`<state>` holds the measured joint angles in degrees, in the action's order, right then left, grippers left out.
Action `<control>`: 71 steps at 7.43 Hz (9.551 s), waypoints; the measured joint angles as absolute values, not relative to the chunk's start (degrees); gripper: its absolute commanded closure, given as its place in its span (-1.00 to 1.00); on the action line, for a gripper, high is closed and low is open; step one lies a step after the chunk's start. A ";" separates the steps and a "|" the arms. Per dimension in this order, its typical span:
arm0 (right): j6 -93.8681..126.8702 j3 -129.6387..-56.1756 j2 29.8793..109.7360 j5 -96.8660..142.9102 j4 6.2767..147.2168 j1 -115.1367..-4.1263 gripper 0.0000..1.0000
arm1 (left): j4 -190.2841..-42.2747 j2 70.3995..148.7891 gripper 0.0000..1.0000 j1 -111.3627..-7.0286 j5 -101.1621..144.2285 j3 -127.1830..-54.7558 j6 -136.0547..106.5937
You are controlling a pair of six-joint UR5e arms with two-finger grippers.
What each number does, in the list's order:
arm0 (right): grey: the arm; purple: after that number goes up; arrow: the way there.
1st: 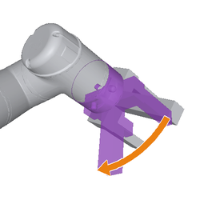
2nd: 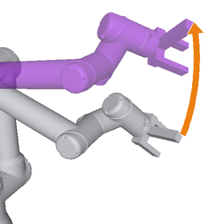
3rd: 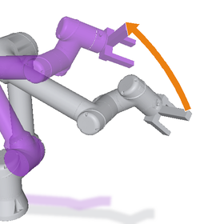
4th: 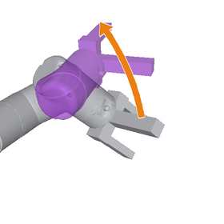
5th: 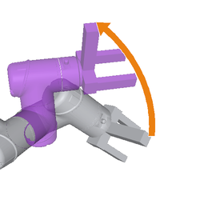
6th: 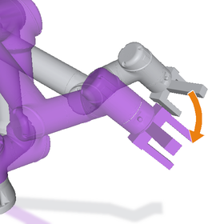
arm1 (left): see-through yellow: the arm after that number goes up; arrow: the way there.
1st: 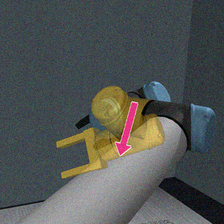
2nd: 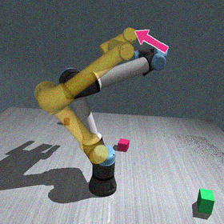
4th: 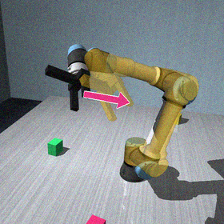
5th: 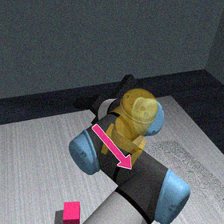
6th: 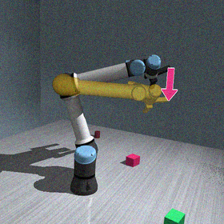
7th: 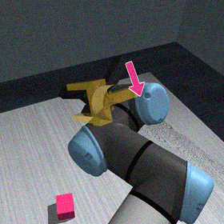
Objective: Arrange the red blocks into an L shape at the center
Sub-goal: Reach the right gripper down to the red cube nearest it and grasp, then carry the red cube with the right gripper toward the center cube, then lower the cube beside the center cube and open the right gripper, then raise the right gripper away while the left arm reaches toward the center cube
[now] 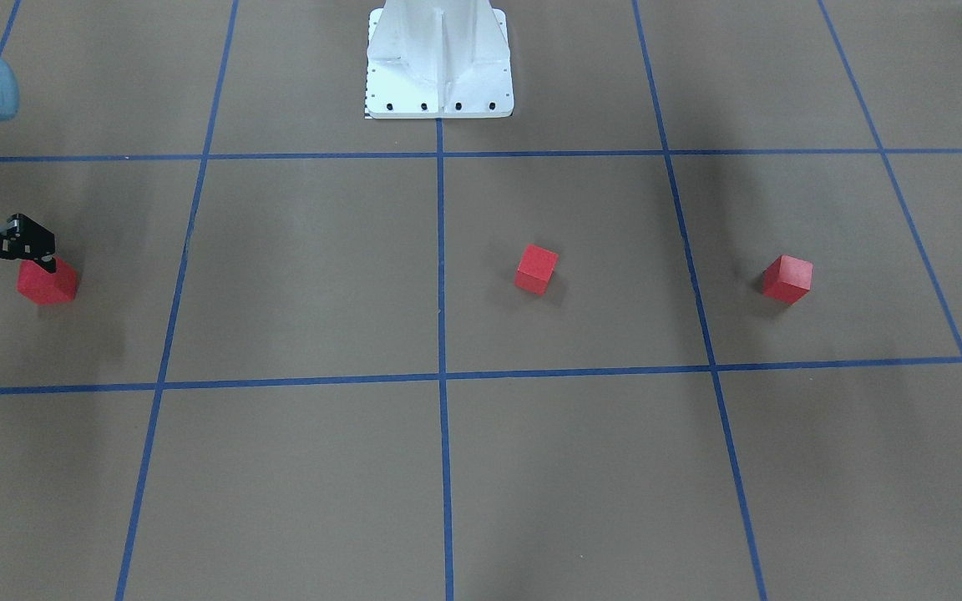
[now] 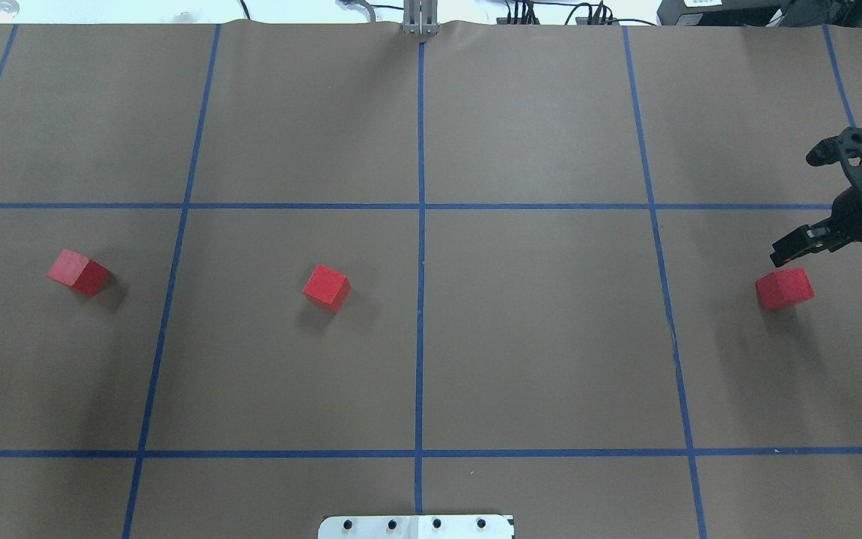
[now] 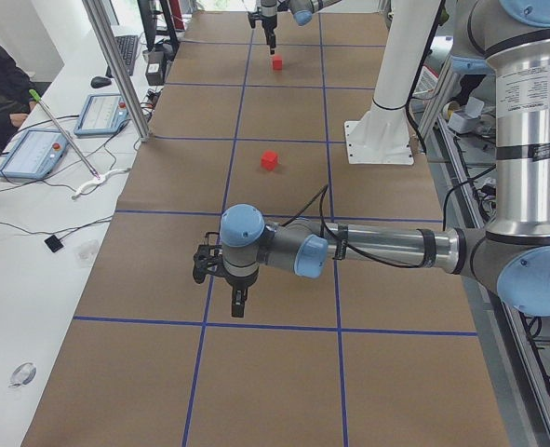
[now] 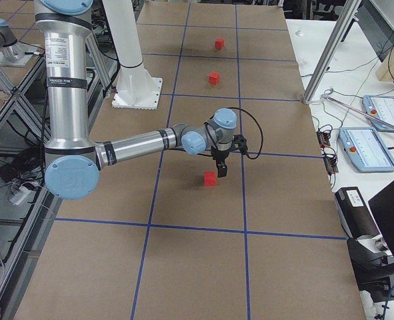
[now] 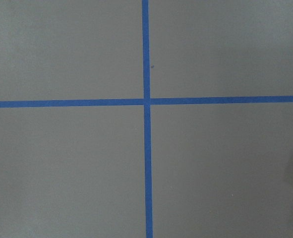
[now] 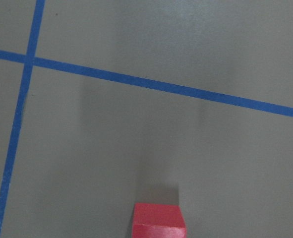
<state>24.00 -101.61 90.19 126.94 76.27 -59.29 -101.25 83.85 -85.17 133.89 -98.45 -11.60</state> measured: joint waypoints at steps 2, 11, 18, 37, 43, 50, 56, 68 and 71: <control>24.32 -100.62 90.33 126.84 75.98 -58.02 -0.94 | -101.27 83.85 -1.00 -85.17 133.93 -98.60 -11.60; 24.35 -95.71 90.00 126.24 75.68 -55.18 -0.60 | -101.69 83.89 -1.00 -85.20 133.95 -98.61 -11.60; 30.11 -99.72 84.89 126.66 76.94 -54.51 1.00 | -101.67 83.85 -1.00 -85.19 135.36 -98.96 -11.62; 71.61 -81.27 40.32 110.83 90.21 -27.15 0.86 | -103.01 83.85 -1.00 -84.90 136.85 -97.88 -11.66; 71.60 -79.89 40.08 110.57 89.34 -26.93 -0.20 | -103.01 83.85 -1.00 -84.90 136.85 -98.06 -11.71; 71.40 -80.45 39.88 110.69 89.05 -27.19 -0.99 | -106.13 83.62 -1.00 -84.65 137.03 -98.27 -12.78; 59.91 -100.63 59.16 124.58 89.65 -43.50 -0.99 | -131.77 88.69 -1.00 -63.74 135.47 -99.33 -43.33; 28.56 -94.81 74.91 127.63 88.92 -58.81 -0.99 | -104.60 122.36 -0.99 -33.35 111.65 -95.60 -40.19; 28.30 -94.01 74.89 127.56 88.90 -58.88 -0.99 | -103.56 122.87 -0.99 -33.34 110.38 -94.44 -41.11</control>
